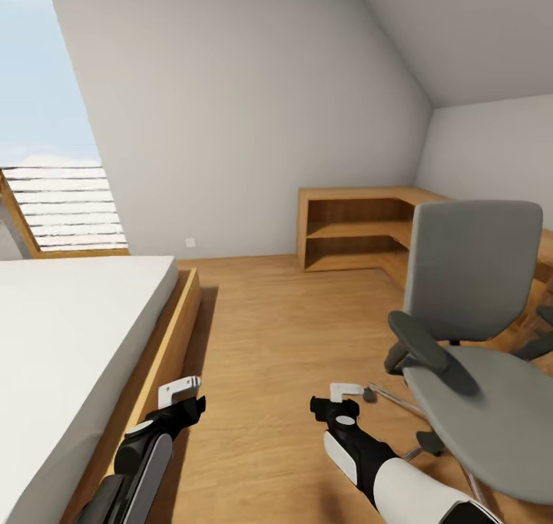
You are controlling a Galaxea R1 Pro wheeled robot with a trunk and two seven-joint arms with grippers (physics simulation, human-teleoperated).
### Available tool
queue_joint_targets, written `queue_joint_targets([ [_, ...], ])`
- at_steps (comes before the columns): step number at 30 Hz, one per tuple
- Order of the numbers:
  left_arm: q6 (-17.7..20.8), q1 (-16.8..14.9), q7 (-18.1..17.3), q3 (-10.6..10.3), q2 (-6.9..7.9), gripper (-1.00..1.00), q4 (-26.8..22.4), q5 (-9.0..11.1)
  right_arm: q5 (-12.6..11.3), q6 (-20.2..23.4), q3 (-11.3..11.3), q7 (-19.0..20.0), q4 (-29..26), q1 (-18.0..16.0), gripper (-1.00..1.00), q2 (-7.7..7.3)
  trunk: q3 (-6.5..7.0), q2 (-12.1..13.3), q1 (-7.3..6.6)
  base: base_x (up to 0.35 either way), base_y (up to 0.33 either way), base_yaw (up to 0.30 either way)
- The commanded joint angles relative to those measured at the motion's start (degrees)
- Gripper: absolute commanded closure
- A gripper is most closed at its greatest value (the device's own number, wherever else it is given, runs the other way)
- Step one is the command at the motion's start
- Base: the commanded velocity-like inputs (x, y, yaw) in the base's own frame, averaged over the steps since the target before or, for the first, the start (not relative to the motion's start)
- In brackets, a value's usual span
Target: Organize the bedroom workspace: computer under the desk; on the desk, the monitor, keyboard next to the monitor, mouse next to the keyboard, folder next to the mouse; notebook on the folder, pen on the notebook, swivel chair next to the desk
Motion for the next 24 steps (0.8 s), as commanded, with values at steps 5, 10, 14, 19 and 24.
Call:
queue_joint_targets([
  [5,0.11,-0.04,0.54,-0.09,0.0,-1.0,0.14,0.61,-0.59,-0.22,0.47,-0.3,0.0,-0.05,-1.0,-0.03,-0.38,-0.02,0.02,0.317,0.0,0.155],
  [10,0.07,-0.04,0.54,-0.15,0.0,-1.0,0.58,0.59,-0.59,-0.22,0.47,-0.31,-0.05,-0.05,-1.0,-0.09,-0.51,-0.02,0.02,0.321,0.0,0.066],
  [14,0.06,-0.04,0.54,-0.16,0.0,-1.0,0.65,0.59,-0.59,-0.22,0.47,-0.31,-0.05,-0.05,-1.0,-0.11,-0.54,-0.02,0.02,0.321,0.0,0.013],
  [19,0.06,-0.04,0.54,-0.16,0.0,-1.0,0.67,0.59,-0.59,-0.22,0.47,-0.31,-0.01,-0.05,-1.0,-0.12,-0.54,-0.02,0.02,0.322,0.091,0.002],
  [24,0.06,-0.04,0.49,-0.16,0.0,-1.0,0.67,0.59,-0.59,-0.22,0.47,-0.31,0.0,-0.05,-1.0,-0.12,-0.54,-0.02,0.02,0.322,0.145,0.0],
])
